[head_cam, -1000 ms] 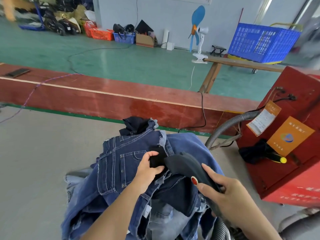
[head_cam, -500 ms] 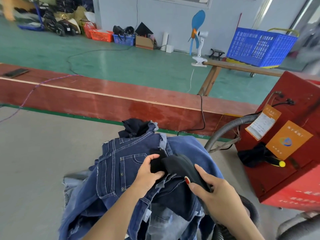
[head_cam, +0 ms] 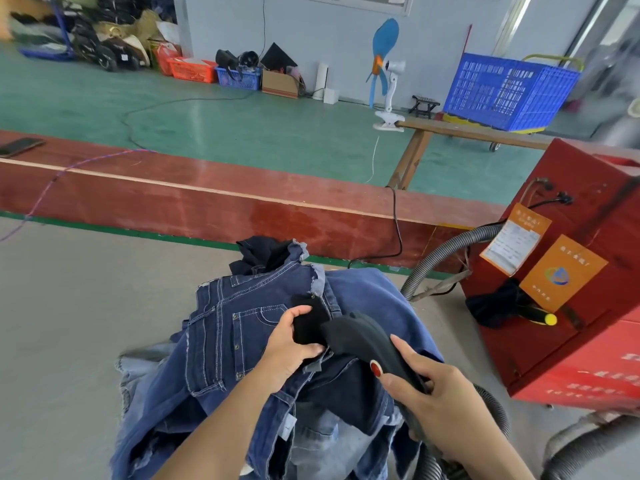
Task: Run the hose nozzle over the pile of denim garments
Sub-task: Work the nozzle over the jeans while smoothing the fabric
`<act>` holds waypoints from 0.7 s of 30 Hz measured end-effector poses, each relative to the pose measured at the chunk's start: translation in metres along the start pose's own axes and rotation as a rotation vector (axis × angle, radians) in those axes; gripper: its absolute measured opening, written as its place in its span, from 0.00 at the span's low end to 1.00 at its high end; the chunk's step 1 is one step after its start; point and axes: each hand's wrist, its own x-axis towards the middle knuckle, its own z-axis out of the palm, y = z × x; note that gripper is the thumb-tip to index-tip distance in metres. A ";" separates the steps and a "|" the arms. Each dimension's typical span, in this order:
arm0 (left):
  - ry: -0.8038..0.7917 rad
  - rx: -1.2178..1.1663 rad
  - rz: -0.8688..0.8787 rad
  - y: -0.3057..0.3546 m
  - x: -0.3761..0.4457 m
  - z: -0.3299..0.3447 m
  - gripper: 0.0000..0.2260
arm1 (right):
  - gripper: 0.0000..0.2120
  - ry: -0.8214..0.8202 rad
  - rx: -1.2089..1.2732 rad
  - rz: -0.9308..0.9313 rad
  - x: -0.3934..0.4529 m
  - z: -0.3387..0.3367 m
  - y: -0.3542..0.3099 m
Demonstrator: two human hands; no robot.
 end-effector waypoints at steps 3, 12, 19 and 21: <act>0.000 0.001 0.004 -0.001 0.001 0.001 0.31 | 0.25 -0.010 -0.063 -0.002 0.002 0.006 -0.002; 0.024 0.114 0.026 0.002 -0.002 -0.001 0.29 | 0.25 0.104 -0.012 -0.050 0.011 0.006 -0.014; 0.014 0.062 0.016 0.004 -0.003 0.001 0.29 | 0.25 0.010 -0.085 -0.027 -0.002 -0.005 -0.001; 0.015 0.053 0.013 0.003 -0.003 0.001 0.30 | 0.24 -0.031 -0.098 -0.018 0.000 -0.003 0.000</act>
